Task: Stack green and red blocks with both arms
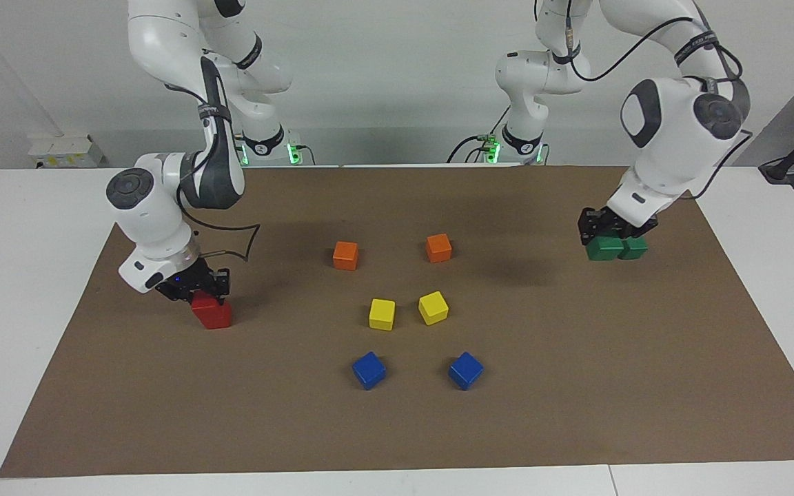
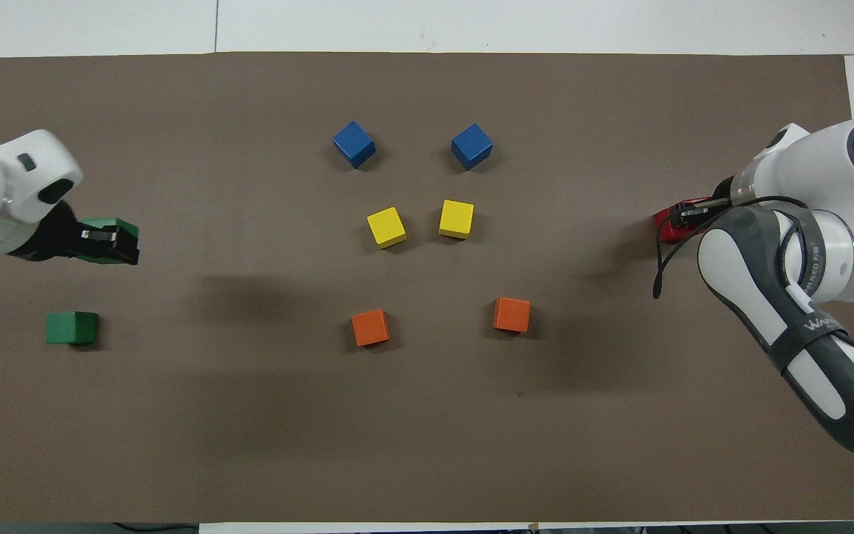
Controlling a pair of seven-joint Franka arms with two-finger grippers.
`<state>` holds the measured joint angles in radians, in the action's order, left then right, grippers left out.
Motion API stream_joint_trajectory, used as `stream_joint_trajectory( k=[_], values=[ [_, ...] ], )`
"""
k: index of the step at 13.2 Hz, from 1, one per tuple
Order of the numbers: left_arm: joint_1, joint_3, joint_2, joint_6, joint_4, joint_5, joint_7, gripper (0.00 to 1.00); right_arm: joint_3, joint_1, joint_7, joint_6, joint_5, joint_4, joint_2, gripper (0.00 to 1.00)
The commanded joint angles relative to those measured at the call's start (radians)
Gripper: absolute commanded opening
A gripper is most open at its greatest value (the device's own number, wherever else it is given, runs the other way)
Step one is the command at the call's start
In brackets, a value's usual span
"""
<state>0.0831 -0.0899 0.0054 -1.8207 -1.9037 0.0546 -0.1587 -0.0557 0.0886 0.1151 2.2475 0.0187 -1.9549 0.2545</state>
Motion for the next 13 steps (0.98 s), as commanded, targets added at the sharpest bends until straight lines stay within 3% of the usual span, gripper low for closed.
stream_joint_trajectory(
  k=[1, 2, 3, 4, 9, 13],
  values=[
    [-0.155, 0.012, -0.107, -0.025, -0.145, -0.01, -0.146, 0.0, -0.012, 0.023, 0.032, 0.024, -0.019, -0.025, -0.008, 0.0],
    [-0.214, 0.012, -0.123, -0.063, -0.184, -0.012, -0.189, 0.0, -0.012, 0.022, 0.031, 0.024, -0.019, -0.025, -0.008, 0.0],
    [-0.256, 0.012, -0.14, -0.11, -0.23, -0.012, -0.218, 0.0, -0.012, 0.017, 0.028, 0.024, -0.019, -0.024, -0.008, 0.33],
    [-0.287, 0.012, -0.162, -0.173, -0.292, -0.012, -0.228, 0.0, -0.012, 0.016, 0.025, 0.024, -0.02, -0.022, -0.006, 0.97],
    [-0.298, 0.012, -0.16, -0.351, -0.436, -0.071, -0.217, 0.0, -0.01, 0.011, 0.026, -0.052, -0.016, 0.072, -0.004, 1.0],
    [-0.298, 0.013, -0.148, -0.457, -0.486, -0.073, -0.217, 0.0, -0.015, 0.008, 0.023, -0.303, -0.016, 0.229, -0.067, 1.0]
  ],
)
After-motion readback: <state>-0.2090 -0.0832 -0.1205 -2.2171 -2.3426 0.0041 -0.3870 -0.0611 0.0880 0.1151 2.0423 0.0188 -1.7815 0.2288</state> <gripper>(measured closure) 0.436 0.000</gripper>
